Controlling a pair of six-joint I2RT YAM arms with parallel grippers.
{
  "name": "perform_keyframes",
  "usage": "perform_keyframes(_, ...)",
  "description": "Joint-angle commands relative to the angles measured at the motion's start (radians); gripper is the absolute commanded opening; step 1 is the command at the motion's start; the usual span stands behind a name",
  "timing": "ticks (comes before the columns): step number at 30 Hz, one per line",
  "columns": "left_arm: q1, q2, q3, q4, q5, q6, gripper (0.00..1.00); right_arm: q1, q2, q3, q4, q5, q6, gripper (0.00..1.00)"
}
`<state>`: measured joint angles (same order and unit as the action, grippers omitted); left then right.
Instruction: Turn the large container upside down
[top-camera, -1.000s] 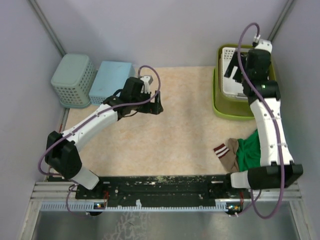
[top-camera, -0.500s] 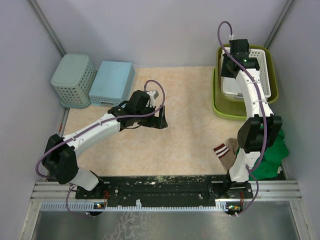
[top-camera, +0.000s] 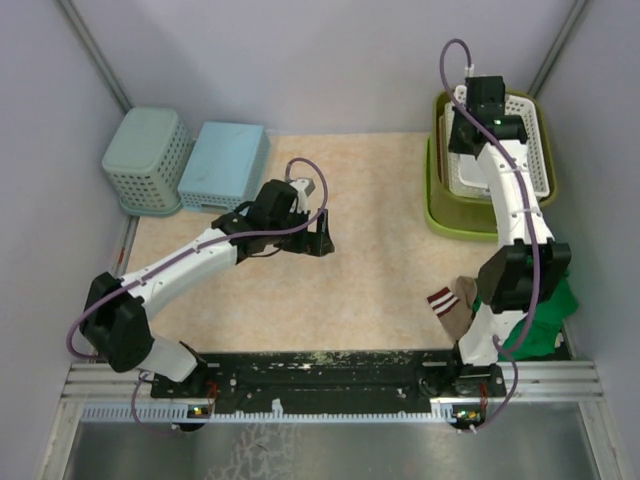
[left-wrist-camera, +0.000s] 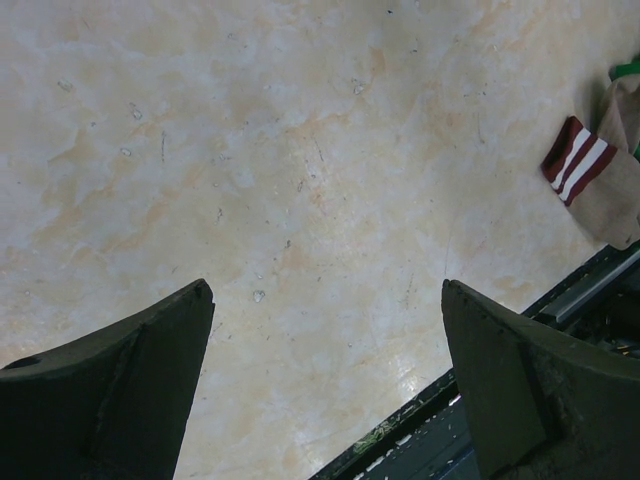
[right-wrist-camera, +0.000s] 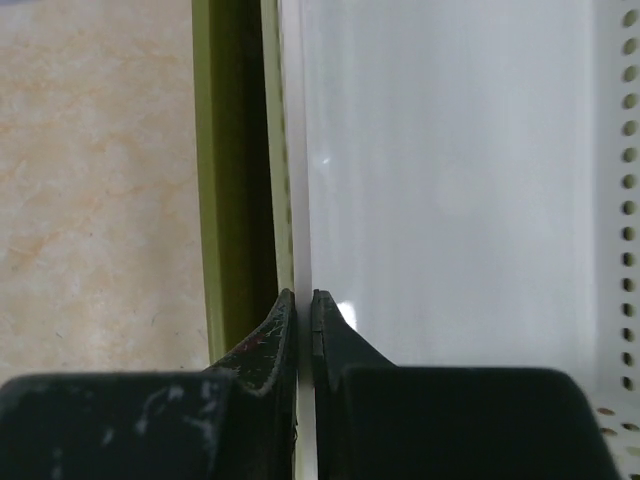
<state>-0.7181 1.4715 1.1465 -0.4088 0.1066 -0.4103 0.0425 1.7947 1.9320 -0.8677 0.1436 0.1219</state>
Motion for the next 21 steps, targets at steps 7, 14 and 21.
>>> perform_keyframes(7, -0.004, -0.053, 0.041, 0.0, -0.027, 0.015, 1.0, -0.007, -0.296, 0.114, 0.027, 0.091, -0.004, 0.0)
perform_keyframes(14, 0.01, -0.133, 0.063, -0.033, -0.146, 0.012, 1.0, -0.007, -0.427, 0.121, 0.084, -0.148, 0.047, 0.0)
perform_keyframes(21, 0.284, -0.241, 0.029, -0.067, -0.058, -0.044, 1.0, 0.061, -0.636, -0.216, 0.531, -0.59, 0.385, 0.0)
